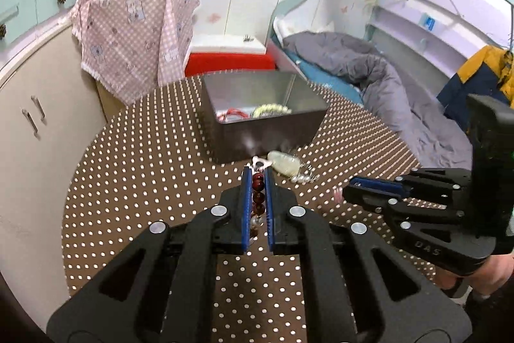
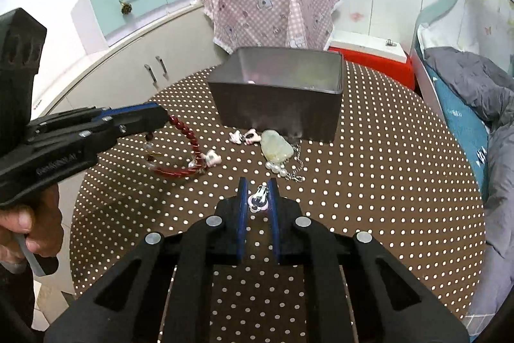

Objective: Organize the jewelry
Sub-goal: 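Carry both items over the grey metal box and open both tools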

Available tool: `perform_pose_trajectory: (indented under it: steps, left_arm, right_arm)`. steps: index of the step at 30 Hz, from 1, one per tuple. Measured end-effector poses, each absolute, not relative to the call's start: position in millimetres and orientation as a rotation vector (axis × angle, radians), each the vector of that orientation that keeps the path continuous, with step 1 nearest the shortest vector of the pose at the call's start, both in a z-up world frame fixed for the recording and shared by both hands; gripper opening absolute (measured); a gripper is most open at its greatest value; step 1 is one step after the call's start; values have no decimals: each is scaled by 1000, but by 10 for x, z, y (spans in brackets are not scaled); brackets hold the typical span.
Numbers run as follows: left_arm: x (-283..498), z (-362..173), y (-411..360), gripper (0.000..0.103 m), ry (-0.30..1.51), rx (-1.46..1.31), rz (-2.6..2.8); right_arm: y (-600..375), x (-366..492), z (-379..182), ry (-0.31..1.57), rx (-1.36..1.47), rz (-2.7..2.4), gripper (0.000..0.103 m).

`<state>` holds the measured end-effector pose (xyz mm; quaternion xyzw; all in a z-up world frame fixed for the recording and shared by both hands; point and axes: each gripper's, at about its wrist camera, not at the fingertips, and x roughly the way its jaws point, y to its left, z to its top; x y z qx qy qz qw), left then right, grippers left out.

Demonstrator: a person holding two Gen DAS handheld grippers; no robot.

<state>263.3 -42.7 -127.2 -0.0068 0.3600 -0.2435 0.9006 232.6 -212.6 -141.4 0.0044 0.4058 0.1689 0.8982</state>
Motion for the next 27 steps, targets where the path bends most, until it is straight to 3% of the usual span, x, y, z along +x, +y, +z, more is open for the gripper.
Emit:
perform_pose_trajectory:
  steps: [12, 20, 27]
  left_arm:
    - [2522, -742, -316, 8, 607, -36, -534]
    - [2814, -257, -386, 8, 501, -21, -524]
    - [3214, -115, -527, 8, 519, -21, -496]
  right_arm:
    - [-2177, 2332, -967, 741, -6, 374, 11]
    - [-2276, 2676, -410, 632, -29, 375, 11]
    - [-2326, 3099, -90, 600, -10, 400, 11]
